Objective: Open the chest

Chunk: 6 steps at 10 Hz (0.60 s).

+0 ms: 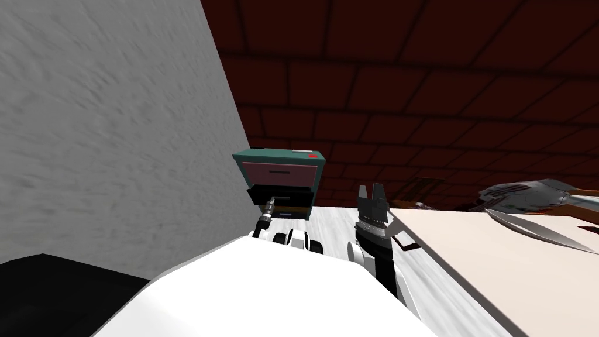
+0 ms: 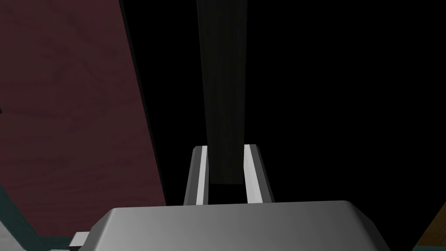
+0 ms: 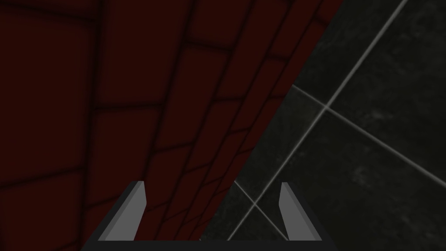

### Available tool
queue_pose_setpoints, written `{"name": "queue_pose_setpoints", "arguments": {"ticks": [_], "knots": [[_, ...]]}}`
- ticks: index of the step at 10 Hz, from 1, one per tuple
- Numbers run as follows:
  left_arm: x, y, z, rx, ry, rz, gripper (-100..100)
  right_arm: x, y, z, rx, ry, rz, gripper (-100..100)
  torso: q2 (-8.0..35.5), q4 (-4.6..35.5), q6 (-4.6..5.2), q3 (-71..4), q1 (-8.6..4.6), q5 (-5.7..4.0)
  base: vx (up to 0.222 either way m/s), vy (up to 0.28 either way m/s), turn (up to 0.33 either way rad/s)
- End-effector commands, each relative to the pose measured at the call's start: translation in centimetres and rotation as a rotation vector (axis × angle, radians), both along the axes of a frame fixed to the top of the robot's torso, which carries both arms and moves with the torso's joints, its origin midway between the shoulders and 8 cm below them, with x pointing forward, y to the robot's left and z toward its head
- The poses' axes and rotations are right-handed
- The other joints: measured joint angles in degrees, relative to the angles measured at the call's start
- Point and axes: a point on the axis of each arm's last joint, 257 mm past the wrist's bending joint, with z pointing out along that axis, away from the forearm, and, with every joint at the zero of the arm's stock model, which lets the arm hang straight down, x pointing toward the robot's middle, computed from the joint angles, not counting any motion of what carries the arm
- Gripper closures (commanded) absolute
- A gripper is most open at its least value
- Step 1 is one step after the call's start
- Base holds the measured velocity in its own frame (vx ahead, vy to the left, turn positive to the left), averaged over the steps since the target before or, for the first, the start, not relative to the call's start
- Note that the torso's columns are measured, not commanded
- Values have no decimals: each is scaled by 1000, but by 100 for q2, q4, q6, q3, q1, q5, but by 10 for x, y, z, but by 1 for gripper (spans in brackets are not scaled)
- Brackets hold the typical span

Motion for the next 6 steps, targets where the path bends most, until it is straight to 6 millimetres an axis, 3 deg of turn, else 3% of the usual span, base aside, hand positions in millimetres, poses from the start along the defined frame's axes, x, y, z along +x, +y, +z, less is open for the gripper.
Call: {"name": "queue_pose_setpoints", "arguments": {"ticks": [1, 4, 5, 6], "knots": [[-2, -1, -1, -1, 4, -3, 100, 0, 0, 0, 0, 0, 0, 0, -27, 0, 3, -14, 3, -2, -127, -26, 18], [-3, -3, 1, 1, 1, -8, 100, 0, 0, 0, 0, 0, 0, 0, 9, -5, 4, 7, 1, 6, -197, -31, 21], [1, -13, 5, 1, 1, -26, -100, 0, 0, 0, 0, 0, 0, 0, 13, -5, 8, 10, -6, 6, -108, -13, 137], [4, -24, 10, 1, 2, -46, -100, 0, 0, 0, 0, 0, 0, 0, -33, -13, 6, -15, 8, 8, 18, 33, 175]]}}
